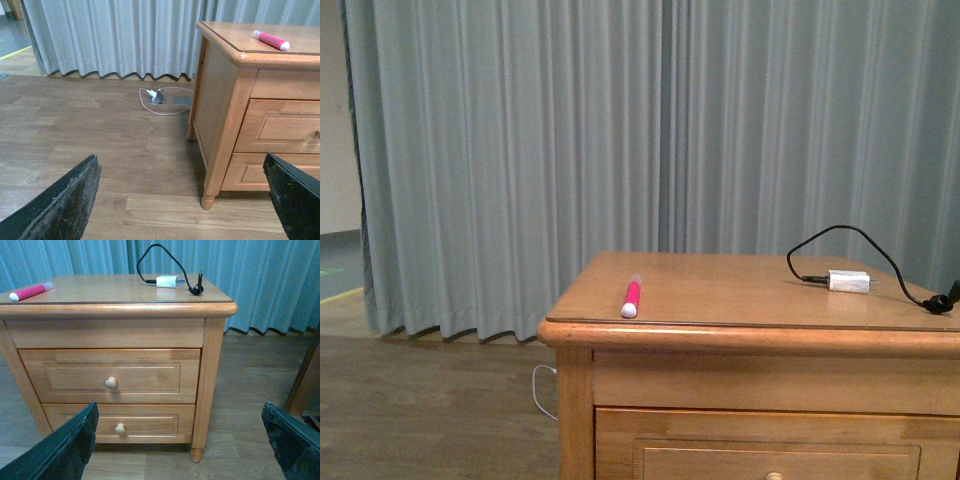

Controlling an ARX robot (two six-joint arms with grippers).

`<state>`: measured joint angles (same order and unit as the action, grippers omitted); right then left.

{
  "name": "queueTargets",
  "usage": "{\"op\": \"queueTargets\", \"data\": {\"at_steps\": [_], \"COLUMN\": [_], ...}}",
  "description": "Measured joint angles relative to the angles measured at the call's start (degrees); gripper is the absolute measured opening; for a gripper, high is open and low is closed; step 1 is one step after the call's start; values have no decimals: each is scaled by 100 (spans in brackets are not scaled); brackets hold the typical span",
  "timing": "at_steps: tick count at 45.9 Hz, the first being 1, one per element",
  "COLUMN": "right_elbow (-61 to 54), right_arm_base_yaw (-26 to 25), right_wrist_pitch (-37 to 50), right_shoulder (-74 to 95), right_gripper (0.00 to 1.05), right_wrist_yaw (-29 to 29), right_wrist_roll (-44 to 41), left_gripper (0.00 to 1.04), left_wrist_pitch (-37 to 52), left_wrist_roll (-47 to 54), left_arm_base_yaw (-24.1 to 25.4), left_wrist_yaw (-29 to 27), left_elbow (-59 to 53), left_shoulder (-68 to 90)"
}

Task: Place pink marker in drawer with both arms

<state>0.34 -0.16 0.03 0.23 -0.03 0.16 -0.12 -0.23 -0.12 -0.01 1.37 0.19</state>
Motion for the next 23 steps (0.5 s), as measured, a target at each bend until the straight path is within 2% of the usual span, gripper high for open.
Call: {"op": "queueTargets", "data": {"at_steps": [23], "right_elbow": [0], "right_arm_base_yaw": [0], "right_wrist_pitch": [0], "right_shoulder": [0], "right_gripper": [96], "right_wrist_yaw": [0], "right_wrist_roll": [0], "left_gripper": [99], "left_wrist_pitch": [0], "left_wrist_roll": [0], "left_arm_base_yaw": [0], "left_wrist_yaw": [0], "left_elbow": [0], "left_shoulder": [0]}}
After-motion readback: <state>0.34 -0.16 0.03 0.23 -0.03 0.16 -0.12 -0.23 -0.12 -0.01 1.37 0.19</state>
